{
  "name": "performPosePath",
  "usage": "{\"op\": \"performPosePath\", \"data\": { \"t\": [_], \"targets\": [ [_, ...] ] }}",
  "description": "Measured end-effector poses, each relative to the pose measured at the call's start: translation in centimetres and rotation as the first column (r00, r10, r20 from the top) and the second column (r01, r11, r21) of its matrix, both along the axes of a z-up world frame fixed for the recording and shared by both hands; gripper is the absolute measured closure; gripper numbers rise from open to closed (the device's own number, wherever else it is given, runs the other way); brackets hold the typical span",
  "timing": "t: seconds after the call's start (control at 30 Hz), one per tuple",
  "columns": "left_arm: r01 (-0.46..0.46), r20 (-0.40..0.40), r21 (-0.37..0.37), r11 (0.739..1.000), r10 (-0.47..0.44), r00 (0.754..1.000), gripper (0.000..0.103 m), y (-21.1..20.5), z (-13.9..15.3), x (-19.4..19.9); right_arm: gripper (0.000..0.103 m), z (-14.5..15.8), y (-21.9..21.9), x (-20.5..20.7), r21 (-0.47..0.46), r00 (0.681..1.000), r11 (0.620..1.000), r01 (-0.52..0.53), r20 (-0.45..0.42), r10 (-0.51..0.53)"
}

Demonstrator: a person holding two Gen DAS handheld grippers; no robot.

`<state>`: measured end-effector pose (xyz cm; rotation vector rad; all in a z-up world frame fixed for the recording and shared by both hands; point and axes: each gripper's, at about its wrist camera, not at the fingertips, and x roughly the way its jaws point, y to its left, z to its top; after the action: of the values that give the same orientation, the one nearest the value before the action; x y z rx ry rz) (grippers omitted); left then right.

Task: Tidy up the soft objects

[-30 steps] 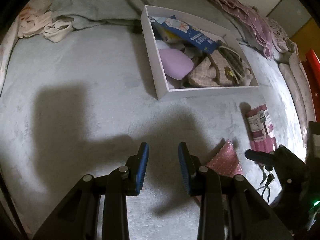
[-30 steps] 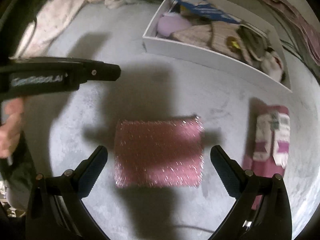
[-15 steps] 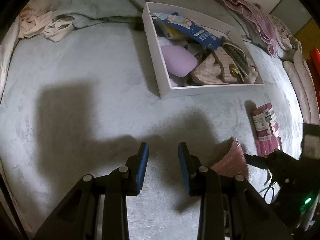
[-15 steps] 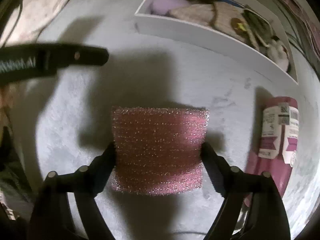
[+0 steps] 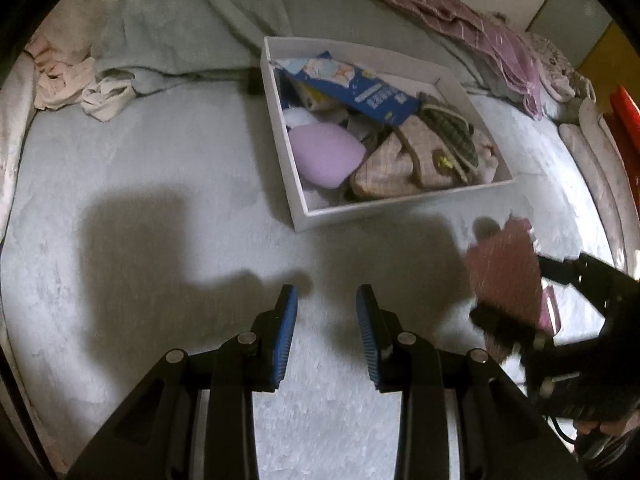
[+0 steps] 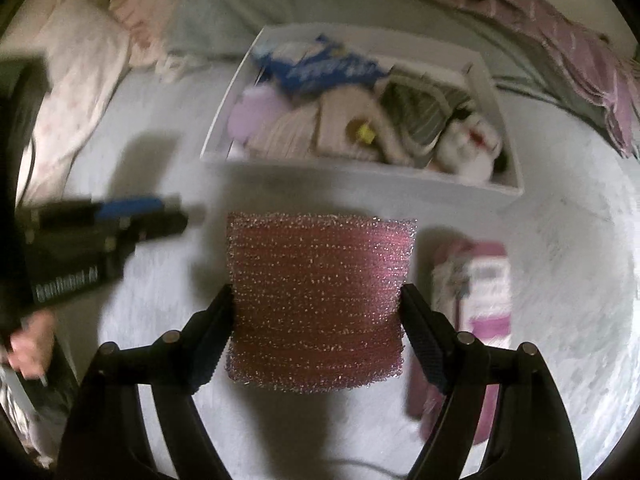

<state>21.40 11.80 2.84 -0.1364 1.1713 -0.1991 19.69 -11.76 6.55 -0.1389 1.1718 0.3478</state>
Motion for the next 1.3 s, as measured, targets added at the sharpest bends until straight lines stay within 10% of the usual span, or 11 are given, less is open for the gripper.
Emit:
{"op": "performPosePath", "data": {
  "t": [0.3,0.73,1.3],
  "targets": [
    [-0.140,0.176,-0.118,0.983,0.160,0.971,0.073,2.3,1.6,0.8,0.022,1.2,5.1,4.9,0.023,0.990,1.000,0.020,0.141,-0.023],
    [-0.213,0.218,-0.048,0.976,0.219,0.951,0.073,1.9,1.3,1.3,0.021,2.4,7.1,10.1,0.187,0.990,0.982,0.013,0.133,-0.038],
    [-0.083,0.321,-0.172,0.982,0.135,0.938,0.073,-3.9,4.7,4.2,0.020,2.0,-0.1,13.5,0.204,0.931,0.969,0.137,0.307,-0.197]
  ]
}}
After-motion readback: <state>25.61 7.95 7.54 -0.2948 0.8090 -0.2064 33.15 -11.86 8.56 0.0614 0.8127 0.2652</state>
